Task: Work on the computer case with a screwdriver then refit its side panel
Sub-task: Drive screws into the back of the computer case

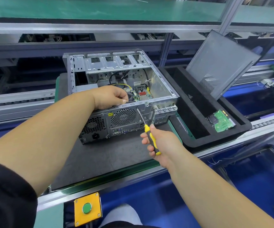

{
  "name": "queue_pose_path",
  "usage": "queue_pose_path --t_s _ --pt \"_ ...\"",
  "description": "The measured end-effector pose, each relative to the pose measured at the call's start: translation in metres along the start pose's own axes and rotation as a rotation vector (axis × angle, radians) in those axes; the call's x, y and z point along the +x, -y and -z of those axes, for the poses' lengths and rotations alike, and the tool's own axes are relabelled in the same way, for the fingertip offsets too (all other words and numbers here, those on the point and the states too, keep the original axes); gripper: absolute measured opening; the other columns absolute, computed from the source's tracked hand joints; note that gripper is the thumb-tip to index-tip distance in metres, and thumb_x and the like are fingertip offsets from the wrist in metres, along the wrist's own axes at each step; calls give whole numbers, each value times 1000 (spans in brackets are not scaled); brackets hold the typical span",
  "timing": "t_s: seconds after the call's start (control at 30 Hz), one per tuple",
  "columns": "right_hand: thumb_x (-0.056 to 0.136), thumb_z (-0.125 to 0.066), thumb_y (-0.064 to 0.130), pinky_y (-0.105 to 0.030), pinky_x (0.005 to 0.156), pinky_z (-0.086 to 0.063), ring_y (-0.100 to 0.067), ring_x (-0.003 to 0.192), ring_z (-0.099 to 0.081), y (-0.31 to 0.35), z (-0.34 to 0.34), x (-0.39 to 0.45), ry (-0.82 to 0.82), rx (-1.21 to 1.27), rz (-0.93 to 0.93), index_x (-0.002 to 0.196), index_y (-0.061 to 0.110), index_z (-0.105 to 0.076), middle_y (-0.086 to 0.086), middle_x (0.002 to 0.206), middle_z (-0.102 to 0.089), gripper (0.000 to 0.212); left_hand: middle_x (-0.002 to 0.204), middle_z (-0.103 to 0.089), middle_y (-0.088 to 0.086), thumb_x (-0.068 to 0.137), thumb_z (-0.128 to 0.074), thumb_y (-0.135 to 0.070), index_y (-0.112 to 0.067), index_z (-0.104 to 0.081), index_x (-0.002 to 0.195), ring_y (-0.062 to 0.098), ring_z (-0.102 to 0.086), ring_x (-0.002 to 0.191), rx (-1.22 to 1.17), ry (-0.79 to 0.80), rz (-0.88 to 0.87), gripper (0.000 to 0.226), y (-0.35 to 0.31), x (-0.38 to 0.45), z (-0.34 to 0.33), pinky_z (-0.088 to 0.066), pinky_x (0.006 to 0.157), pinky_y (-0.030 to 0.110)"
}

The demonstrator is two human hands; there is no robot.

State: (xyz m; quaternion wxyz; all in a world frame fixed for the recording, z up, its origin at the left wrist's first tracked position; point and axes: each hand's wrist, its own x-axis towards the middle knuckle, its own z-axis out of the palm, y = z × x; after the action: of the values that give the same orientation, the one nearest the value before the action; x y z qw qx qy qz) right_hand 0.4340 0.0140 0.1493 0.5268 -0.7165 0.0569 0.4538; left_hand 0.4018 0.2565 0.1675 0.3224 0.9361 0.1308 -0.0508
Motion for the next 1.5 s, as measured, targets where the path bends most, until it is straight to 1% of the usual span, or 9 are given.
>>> queue_pose_path --t_s 0.07,0.23,0.53,0.77,0.93,1.1,1.23,1.37,1.5 --pt "103 -43 46 -18 38 -31 -7 39 -39 -1 3 2 50 81 -25 88 8 -70 2 52 -60 49 65 -53 -12 97 -56 -22 -15 -65 92 -2 -40 50 -9 -2 -2 13 1 1 0 -37 60 25" --pt "85 -77 31 -19 38 -32 -8 41 -41 -7 3 0 59 216 29 98 11 -65 -1 61 -54 26 65 -53 -13 97 -56 -23 -15 -66 94 -3 -41 50 -7 -7 -7 13 1 1 -1 -37 60 22" --pt "103 -46 43 -17 39 -24 -7 41 -33 0 3 -2 19 98 14 85 7 -66 1 55 -59 45 68 -55 -13 97 -55 -22 -17 -65 93 1 -44 57 -15 1 -14 12 1 0 0 -39 65 23" --pt "88 -74 33 -18 41 -29 -8 44 -37 -5 7 0 38 127 116 87 12 -60 -3 71 -52 25 75 -58 -8 97 -55 -21 -18 -66 93 8 -47 65 -20 12 -15 12 1 0 0 -41 71 27" --pt "95 -63 41 -20 40 -33 -9 43 -41 -5 5 6 -155 -58 199 82 11 -66 4 55 -60 33 78 -60 -6 97 -54 -22 -20 -65 91 10 -48 69 -11 19 -14 13 1 0 0 -42 74 28" --pt "104 -42 44 -17 36 -26 -7 37 -36 2 4 3 97 148 -26 79 7 -63 2 49 -52 49 63 -55 -17 97 -55 -21 -22 -65 90 1 -43 54 -33 11 -10 12 4 2 0 -40 64 24" --pt "101 -50 41 -17 35 -27 -7 37 -36 0 9 3 223 304 -62 84 7 -61 -2 55 -52 40 57 -54 -23 97 -56 -24 -26 -65 92 -4 -41 48 -34 6 -6 11 5 2 0 -38 60 24" --pt "87 -74 35 -18 40 -35 -7 45 -43 -3 4 3 58 122 53 88 12 -62 1 60 -55 26 58 -54 -23 97 -54 -21 -24 -64 87 -4 -42 49 -26 13 -18 14 4 1 0 -37 61 25" --pt "95 -61 44 -18 43 -37 -6 46 -45 -6 -2 7 -33 -24 67 81 13 -66 5 56 -57 34 57 -54 -26 98 -54 -21 -22 -64 90 -7 -43 48 -8 12 -25 13 2 0 1 -36 57 21"
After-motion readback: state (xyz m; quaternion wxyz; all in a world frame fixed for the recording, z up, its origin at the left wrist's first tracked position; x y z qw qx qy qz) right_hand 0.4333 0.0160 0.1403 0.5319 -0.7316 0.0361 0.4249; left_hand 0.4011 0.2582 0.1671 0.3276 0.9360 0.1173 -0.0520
